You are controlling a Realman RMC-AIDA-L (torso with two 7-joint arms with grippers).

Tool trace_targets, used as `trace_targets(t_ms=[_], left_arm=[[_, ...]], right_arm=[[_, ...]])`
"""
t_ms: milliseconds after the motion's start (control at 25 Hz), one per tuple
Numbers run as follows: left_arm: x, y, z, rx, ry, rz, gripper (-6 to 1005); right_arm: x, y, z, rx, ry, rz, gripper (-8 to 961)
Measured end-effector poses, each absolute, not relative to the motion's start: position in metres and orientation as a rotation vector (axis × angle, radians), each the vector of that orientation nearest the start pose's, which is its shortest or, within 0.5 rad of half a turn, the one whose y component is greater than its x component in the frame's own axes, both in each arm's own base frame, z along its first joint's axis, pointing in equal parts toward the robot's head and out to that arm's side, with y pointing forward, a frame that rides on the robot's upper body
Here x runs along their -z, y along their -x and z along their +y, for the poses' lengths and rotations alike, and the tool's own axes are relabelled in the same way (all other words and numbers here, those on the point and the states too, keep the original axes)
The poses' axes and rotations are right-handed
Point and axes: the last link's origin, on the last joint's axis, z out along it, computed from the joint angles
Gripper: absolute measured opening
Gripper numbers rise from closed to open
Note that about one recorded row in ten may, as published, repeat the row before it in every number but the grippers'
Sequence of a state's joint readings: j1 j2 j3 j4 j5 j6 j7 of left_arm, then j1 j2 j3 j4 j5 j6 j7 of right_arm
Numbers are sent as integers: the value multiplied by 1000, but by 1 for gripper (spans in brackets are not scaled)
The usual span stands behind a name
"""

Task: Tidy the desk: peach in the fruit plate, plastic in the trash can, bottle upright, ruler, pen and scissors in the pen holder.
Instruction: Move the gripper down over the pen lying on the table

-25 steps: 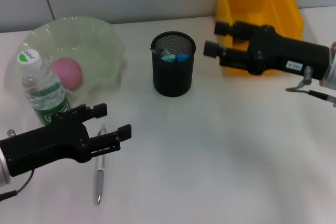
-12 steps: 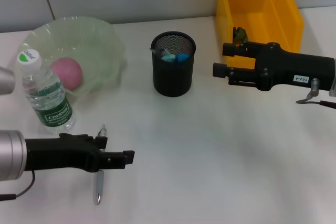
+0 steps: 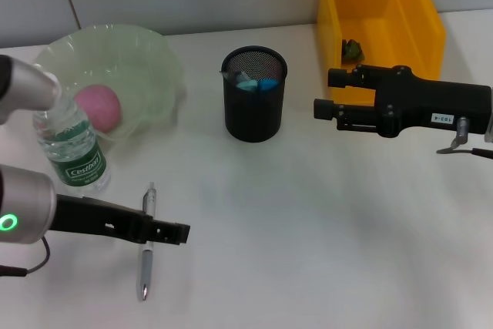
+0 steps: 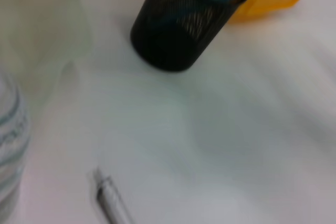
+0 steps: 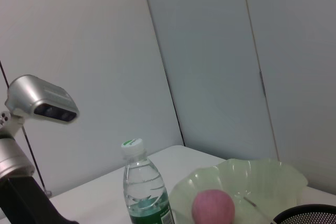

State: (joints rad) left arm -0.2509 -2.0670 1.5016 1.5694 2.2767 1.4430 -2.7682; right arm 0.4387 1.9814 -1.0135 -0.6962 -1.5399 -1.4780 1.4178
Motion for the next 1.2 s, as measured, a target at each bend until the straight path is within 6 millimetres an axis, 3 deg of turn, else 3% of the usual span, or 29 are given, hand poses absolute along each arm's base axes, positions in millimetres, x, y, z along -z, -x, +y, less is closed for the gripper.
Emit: trace_targets(t_ms=[240,280,480,600,1200], left_arm=[[11,194,295,-119,2517,-1354,838],[19,189,299,-210,2503,-1356,837],[24,188,301,-232,2515,-1362,835],[38,196,308,-318,2511,-1390,833],[39,202,313,-355,2484,-1361,825]], right_arm=[[-32,-251,340,-878,2601,560,724],[-32,-252,340,-878,2598,558,724],[-34,-253,341,-874,2590,556,724],[-36,-254,341,-870,2586,556,724],[-37,-252,341,-875,2591,548,723]])
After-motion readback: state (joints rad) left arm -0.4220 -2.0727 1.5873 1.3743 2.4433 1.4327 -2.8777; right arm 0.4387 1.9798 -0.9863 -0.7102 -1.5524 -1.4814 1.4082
